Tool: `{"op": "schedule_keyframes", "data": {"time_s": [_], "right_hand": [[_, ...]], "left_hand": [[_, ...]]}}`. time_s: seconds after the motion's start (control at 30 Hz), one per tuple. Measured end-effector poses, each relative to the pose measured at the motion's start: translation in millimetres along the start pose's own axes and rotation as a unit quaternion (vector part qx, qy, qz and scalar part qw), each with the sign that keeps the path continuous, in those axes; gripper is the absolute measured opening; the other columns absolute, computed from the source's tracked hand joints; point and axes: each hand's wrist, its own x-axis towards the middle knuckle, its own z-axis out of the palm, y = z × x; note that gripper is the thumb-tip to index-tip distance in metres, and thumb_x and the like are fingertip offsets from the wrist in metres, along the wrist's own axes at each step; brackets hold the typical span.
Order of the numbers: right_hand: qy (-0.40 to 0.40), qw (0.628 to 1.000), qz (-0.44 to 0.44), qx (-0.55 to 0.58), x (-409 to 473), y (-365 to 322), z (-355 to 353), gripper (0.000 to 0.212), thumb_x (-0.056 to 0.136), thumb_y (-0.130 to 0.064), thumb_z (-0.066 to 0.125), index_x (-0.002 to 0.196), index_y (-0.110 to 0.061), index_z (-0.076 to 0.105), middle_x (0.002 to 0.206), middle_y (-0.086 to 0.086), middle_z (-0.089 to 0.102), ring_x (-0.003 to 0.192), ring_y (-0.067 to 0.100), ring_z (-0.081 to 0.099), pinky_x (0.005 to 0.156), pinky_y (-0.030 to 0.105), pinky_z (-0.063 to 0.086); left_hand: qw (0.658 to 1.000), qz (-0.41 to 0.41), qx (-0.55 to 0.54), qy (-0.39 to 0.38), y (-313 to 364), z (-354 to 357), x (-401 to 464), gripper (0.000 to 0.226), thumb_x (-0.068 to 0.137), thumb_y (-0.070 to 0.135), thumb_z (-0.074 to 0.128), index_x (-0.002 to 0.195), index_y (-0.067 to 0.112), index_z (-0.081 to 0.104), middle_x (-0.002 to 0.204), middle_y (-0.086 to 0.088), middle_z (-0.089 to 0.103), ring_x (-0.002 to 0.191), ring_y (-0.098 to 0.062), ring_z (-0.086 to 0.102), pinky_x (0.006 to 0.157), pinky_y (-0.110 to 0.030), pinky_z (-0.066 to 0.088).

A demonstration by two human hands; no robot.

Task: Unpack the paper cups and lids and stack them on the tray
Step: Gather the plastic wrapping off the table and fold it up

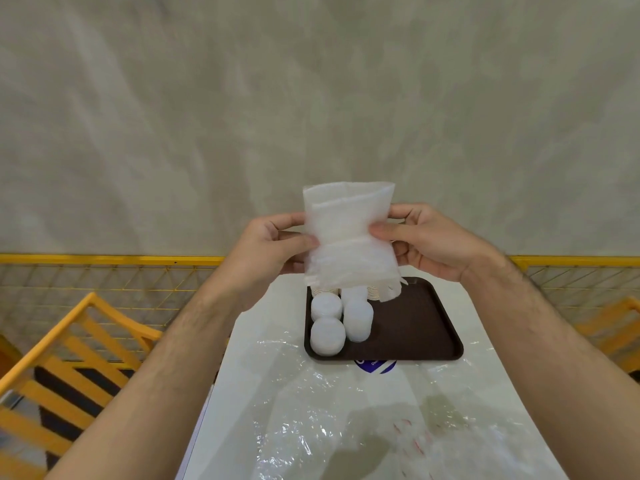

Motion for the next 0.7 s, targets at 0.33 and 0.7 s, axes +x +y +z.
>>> {"op": "schedule_keyframes", "data": {"time_s": [0.33, 0.7], "right_hand": [[-0.021, 0.998, -0.052, 0.03, 1.5, 10.6, -0.5, 0.048, 0.092, 0.01, 0.051, 0.079, -0.023, 0.084, 0.082, 0.006, 0.078, 0.067, 0.014, 0.074, 0.066, 0.031, 0.063], [-0.021, 0.99, -0.137, -0.017, -0.5, 12.0, 4.1, 0.05, 0.073, 0.013, 0.045, 0.075, -0.02, 0.083, 0.087, 0.009, 0.078, 0.087, 0.024, 0.075, 0.075, 0.029, 0.061]], "left_hand": [[0.998, -0.016, -0.061, 0.012, -11.6, -4.0, -1.7, 0.024, 0.095, -0.007, 0.052, 0.093, 0.006, 0.072, 0.075, -0.005, 0.07, 0.058, -0.01, 0.061, 0.053, -0.017, 0.049], [0.994, 0.005, -0.099, -0.051, -18.5, -3.0, -6.6, 0.059, 0.096, -0.013, 0.038, 0.072, 0.02, 0.081, 0.081, 0.003, 0.075, 0.073, -0.009, 0.068, 0.065, -0.02, 0.055]]}}
